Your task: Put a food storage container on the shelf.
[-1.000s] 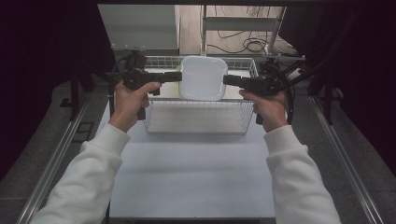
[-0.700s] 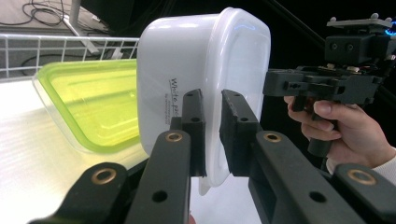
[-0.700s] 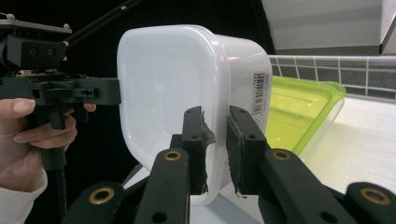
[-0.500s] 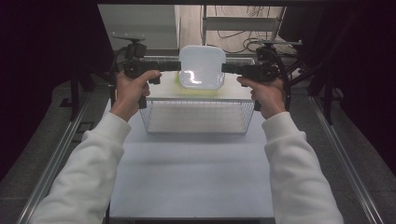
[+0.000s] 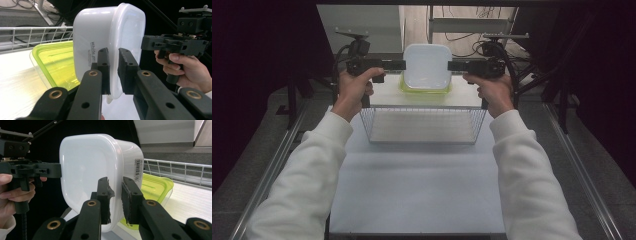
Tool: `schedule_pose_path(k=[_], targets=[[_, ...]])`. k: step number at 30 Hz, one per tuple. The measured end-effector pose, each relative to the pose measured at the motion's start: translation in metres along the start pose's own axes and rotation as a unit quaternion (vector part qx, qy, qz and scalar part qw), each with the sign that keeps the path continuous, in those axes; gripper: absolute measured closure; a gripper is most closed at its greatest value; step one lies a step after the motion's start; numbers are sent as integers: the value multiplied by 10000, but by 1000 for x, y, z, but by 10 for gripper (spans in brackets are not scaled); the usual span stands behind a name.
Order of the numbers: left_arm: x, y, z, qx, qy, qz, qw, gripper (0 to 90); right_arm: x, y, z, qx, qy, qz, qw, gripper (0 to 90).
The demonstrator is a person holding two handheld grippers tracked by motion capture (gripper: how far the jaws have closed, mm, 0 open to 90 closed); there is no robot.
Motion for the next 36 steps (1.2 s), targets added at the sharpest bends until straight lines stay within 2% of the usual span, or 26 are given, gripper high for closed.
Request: schedule_pose_path(k=[11, 17, 21, 25, 29, 36], targets=[[-13, -1, -8, -145, 42, 224, 9996, 801, 10, -2, -10, -192, -139, -218, 9995, 757], [-21, 1, -11, -154, 87, 491, 9986, 798, 12, 3, -14, -297, -165, -320, 9989, 753], [-26, 5, -14, -169, 97, 675, 9975, 794, 14, 7, -19, -404, -238, -491, 9977, 746], [-29, 8, -20, -166, 149, 840, 9962, 788, 21, 10, -24, -488, -291, -796, 9952, 737], [-38, 11, -25, -171, 216, 1117, 9934, 776, 28, 12, -31, -539, -299, -1128, 9917, 729], [-47, 14, -34, -99, 277, 1330, 9907, 753, 39, 12, -40, -574, -373, -1554, 9855, 708]])
Point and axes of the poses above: each handheld gripper's, and its own axes: z roughly backward along the jaws, y roughly out of its top, x roughly to its right, the point moved 3 cm from there along -z, roughly forward along the jaws, and after that the axes turned 15 degrees about x, right-handed, at the moved point
